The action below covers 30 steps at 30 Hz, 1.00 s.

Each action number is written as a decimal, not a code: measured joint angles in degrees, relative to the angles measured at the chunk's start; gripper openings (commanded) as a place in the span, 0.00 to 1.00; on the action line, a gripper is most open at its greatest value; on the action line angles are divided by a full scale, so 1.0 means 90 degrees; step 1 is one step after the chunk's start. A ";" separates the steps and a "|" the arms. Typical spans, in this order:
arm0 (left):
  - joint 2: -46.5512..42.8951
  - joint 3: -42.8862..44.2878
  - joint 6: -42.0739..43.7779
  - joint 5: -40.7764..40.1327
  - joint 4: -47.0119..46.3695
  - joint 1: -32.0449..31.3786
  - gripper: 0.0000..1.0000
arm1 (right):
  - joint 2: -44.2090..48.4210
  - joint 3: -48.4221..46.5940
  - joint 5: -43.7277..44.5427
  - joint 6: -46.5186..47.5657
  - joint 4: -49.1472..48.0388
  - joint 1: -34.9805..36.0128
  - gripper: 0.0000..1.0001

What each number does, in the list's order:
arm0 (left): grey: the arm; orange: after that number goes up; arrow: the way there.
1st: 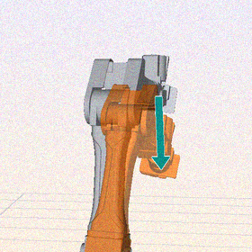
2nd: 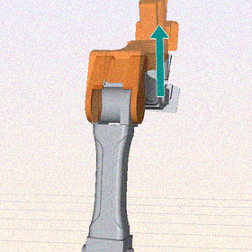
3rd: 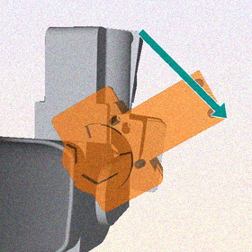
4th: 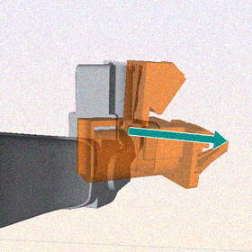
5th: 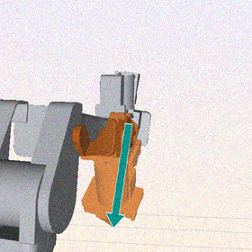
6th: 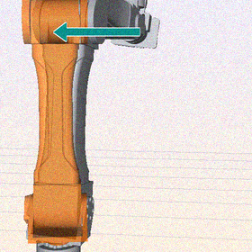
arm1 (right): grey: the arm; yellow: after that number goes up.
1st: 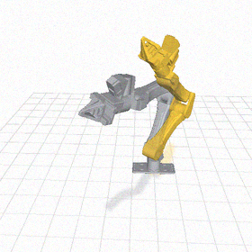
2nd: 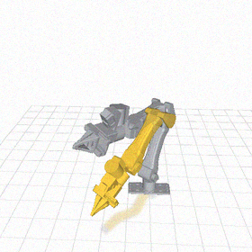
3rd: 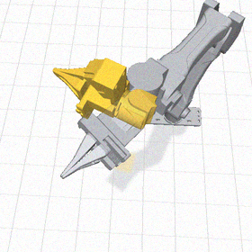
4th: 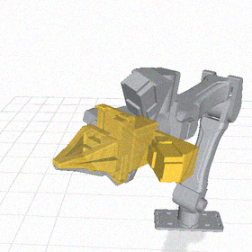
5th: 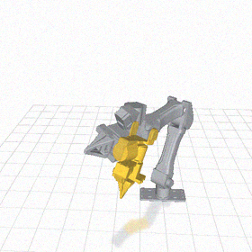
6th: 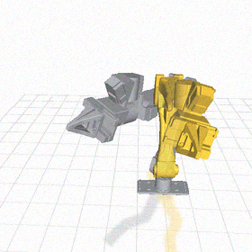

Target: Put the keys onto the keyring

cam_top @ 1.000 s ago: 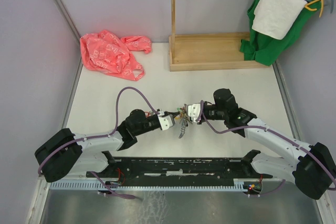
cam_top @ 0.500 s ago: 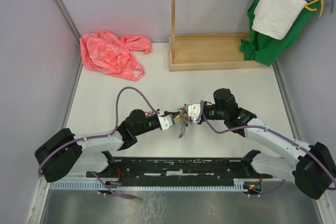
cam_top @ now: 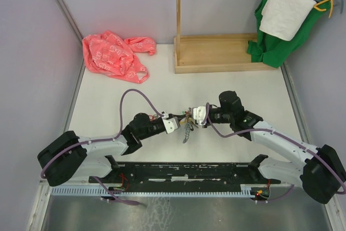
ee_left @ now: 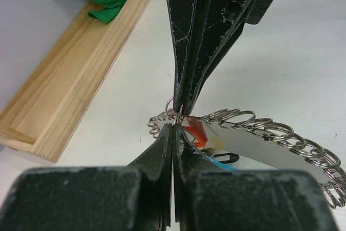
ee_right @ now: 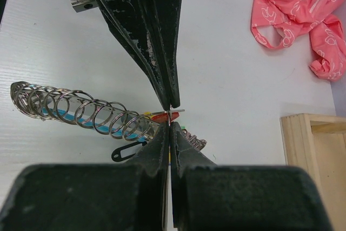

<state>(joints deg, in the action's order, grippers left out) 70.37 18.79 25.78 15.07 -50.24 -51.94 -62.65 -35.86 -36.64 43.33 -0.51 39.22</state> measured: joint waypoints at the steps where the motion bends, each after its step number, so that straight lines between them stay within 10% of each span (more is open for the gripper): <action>1: 0.0005 0.0000 0.0000 0.0000 -0.0005 0.0000 0.03 | -0.0005 0.0000 -0.0002 -0.0007 -0.0007 0.0000 0.01; 30: -0.0109 0.0430 -0.1115 0.1484 0.0712 0.0874 0.03 | 0.0517 0.0568 -0.0648 -0.0707 -0.1246 -0.0301 0.01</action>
<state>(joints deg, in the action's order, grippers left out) 69.38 22.65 15.75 28.42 -43.83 -44.07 -58.00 -30.74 -42.48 36.97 -11.73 36.51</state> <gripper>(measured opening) 0.027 0.015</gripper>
